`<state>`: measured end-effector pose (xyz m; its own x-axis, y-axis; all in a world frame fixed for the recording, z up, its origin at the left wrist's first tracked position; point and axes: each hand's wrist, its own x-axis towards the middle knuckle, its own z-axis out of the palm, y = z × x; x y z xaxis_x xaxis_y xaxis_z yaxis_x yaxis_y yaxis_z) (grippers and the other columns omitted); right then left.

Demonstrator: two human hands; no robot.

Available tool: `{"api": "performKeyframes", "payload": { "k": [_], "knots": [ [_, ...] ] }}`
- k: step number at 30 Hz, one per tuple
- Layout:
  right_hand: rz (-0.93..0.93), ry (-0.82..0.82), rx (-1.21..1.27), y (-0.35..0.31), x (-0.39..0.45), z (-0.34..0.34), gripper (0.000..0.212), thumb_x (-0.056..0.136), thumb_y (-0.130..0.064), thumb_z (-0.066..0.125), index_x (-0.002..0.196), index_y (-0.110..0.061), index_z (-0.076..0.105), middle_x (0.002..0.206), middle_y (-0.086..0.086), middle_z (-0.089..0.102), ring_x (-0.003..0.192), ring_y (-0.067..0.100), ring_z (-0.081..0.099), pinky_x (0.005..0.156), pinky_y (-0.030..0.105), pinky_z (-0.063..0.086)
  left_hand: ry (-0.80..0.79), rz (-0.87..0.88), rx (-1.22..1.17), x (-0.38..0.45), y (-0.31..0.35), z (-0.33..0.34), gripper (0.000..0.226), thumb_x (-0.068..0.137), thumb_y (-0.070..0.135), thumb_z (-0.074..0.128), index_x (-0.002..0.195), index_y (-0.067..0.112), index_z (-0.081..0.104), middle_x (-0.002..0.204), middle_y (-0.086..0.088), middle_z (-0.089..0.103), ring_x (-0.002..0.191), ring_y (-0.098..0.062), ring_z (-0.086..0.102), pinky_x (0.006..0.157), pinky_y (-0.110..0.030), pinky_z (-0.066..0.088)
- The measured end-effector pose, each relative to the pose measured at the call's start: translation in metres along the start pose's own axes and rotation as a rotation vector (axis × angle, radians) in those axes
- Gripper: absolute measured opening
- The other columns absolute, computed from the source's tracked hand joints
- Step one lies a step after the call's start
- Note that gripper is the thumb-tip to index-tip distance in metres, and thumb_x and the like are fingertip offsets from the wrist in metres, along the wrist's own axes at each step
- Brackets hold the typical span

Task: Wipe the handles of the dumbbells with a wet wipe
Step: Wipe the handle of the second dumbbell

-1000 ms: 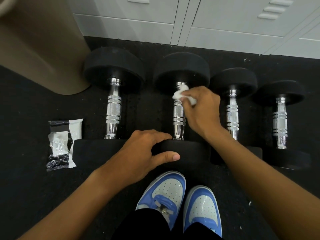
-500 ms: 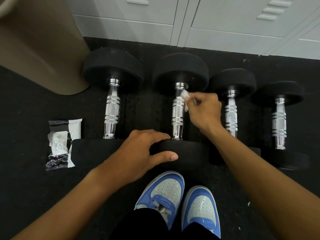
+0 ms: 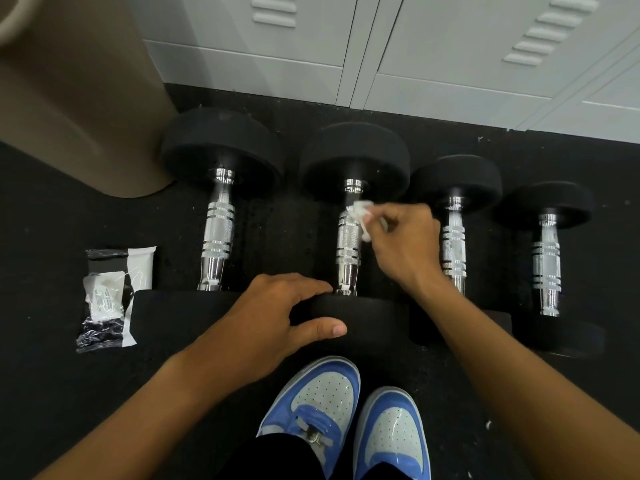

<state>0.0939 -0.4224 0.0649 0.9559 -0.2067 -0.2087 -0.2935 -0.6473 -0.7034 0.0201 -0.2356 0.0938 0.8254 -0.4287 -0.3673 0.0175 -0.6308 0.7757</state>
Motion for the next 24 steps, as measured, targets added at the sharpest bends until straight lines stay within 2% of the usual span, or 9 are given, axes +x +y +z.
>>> {"api": "performKeyframes", "payload": {
  "k": [2, 3, 6, 10, 14, 16, 19, 21, 24],
  "knots": [
    [0.016, -0.035, -0.020, 0.006, -0.005, 0.001, 0.016, 0.090, -0.020, 0.060, 0.087, -0.021, 0.076, 0.071, -0.017, 0.065, 0.068, -0.001, 0.059, 0.060, 0.002, 0.037, -0.001, -0.010, 0.000, -0.001, -0.002, 0.001, 0.071, 0.067, 0.072, 0.048, 0.125, 0.033, 0.059, 0.111, 0.022, 0.059, 0.106, 0.004, 0.053, 0.088, -0.010, 0.042],
    [0.025, -0.025, -0.010, 0.005, -0.002, 0.001, 0.017, 0.090, -0.020, 0.060, 0.086, -0.021, 0.076, 0.071, -0.016, 0.066, 0.066, -0.002, 0.057, 0.057, -0.001, 0.036, -0.004, -0.015, 0.002, -0.001, -0.002, 0.002, 0.071, 0.068, 0.073, 0.048, 0.126, 0.034, 0.057, 0.113, 0.022, 0.058, 0.109, 0.002, 0.052, 0.091, -0.014, 0.043],
    [0.038, 0.033, 0.055, -0.003, 0.006, -0.001, 0.016, 0.089, -0.021, 0.061, 0.096, -0.022, 0.075, 0.084, -0.011, 0.070, 0.080, 0.002, 0.061, 0.068, 0.001, 0.040, -0.006, -0.017, 0.007, -0.001, -0.004, 0.002, 0.072, 0.068, 0.074, 0.047, 0.127, 0.033, 0.056, 0.119, 0.020, 0.058, 0.113, 0.003, 0.050, 0.095, -0.016, 0.041],
    [0.043, -0.017, 0.063, 0.007, -0.008, 0.002, 0.015, 0.088, -0.021, 0.063, 0.097, -0.022, 0.075, 0.083, -0.012, 0.071, 0.080, 0.001, 0.063, 0.074, 0.013, 0.046, -0.005, -0.018, -0.002, -0.001, -0.003, 0.002, 0.072, 0.068, 0.073, 0.048, 0.127, 0.033, 0.057, 0.118, 0.020, 0.059, 0.112, 0.002, 0.051, 0.095, -0.019, 0.043],
    [0.113, 0.036, 0.107, 0.001, 0.007, 0.002, 0.015, 0.087, -0.022, 0.063, 0.095, -0.025, 0.075, 0.090, -0.012, 0.072, 0.090, 0.005, 0.063, 0.082, 0.017, 0.047, -0.001, -0.011, 0.002, -0.001, -0.002, 0.002, 0.070, 0.069, 0.070, 0.050, 0.126, 0.031, 0.058, 0.116, 0.019, 0.060, 0.109, 0.004, 0.052, 0.092, -0.012, 0.040],
    [0.083, 0.033, 0.117, 0.002, 0.001, 0.000, 0.014, 0.086, -0.022, 0.064, 0.094, -0.025, 0.075, 0.083, -0.015, 0.069, 0.085, 0.004, 0.064, 0.080, 0.017, 0.047, -0.002, -0.008, 0.016, -0.001, -0.001, 0.001, 0.070, 0.069, 0.070, 0.049, 0.127, 0.031, 0.058, 0.117, 0.018, 0.060, 0.110, 0.004, 0.051, 0.094, -0.014, 0.040],
    [0.072, -0.065, 0.090, 0.012, -0.015, -0.001, 0.013, 0.086, -0.020, 0.065, 0.095, -0.021, 0.075, 0.075, -0.018, 0.067, 0.076, -0.001, 0.064, 0.069, 0.010, 0.045, -0.009, -0.020, 0.009, -0.001, -0.001, 0.000, 0.070, 0.069, 0.070, 0.049, 0.127, 0.031, 0.058, 0.117, 0.017, 0.060, 0.111, 0.002, 0.051, 0.094, -0.016, 0.041],
    [0.121, -0.053, 0.105, 0.012, -0.007, 0.000, 0.011, 0.086, -0.019, 0.065, 0.086, -0.022, 0.075, 0.069, -0.016, 0.068, 0.071, -0.004, 0.062, 0.065, 0.010, 0.042, -0.008, -0.013, 0.003, -0.001, 0.000, 0.001, 0.069, 0.069, 0.069, 0.050, 0.125, 0.031, 0.059, 0.115, 0.016, 0.062, 0.108, 0.002, 0.053, 0.091, -0.011, 0.041],
    [0.123, -0.024, 0.150, 0.010, 0.000, 0.000, 0.010, 0.084, -0.020, 0.067, 0.078, -0.024, 0.074, 0.069, -0.014, 0.070, 0.076, -0.002, 0.065, 0.074, 0.015, 0.049, 0.001, -0.005, 0.007, -0.001, 0.000, 0.001, 0.068, 0.069, 0.068, 0.050, 0.125, 0.030, 0.060, 0.114, 0.017, 0.062, 0.107, 0.005, 0.053, 0.089, -0.007, 0.039]
  ]
}}
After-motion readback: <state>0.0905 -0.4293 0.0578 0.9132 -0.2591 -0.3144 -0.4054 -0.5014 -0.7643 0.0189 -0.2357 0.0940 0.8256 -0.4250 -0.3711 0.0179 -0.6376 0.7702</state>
